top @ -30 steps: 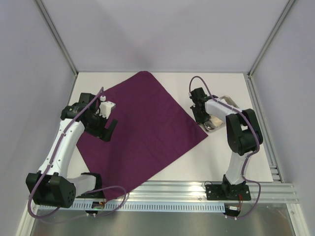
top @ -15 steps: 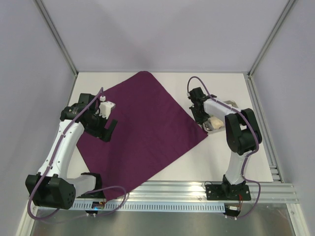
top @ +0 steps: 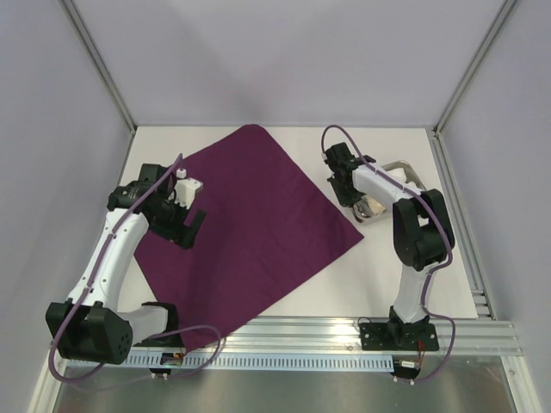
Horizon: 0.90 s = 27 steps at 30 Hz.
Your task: Prepare the surgical pack
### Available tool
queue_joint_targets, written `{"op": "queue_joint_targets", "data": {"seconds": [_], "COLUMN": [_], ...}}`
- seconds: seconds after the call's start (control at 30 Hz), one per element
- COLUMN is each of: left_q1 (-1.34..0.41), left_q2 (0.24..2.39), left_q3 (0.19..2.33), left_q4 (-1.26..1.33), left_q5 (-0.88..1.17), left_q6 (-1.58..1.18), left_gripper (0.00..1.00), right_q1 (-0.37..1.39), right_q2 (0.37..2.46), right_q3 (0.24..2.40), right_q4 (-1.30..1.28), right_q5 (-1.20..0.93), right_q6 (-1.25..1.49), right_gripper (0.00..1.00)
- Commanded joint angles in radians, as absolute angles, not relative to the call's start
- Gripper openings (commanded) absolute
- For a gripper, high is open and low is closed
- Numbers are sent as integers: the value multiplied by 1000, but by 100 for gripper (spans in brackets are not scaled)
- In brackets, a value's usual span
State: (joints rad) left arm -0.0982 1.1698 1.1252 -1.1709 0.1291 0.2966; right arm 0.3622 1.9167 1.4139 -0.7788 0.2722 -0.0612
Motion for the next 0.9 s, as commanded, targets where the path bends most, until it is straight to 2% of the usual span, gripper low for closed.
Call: {"op": "queue_joint_targets", "data": {"seconds": [0.0,0.2,0.3,0.43,0.87], "left_q1": [-100,-68,27,89,156], "left_q2": [1198,1336,1396,1430,1442], "left_q3": [1105,1055,1063,1019,939], "left_q4": [-1117,-1005,-979,-925,-857], "left_q5": [112,-75,-20,-49,-107], "left_q6": [348,374,371,379,393], "left_gripper": [100,100,100,100,100], "right_q1": [391,463,520,620,899], "right_q2": [1927,1951,1973,2011,2160], "right_q3": [1499,1546,1578,1627,1796], "right_q4": [-795,-811,-827,-841,-830], "right_q5": [365,359,362,377,268], "right_q6": [-101,-87,-80,-69,-149], "right_gripper": [0,1,1,0,1]}}
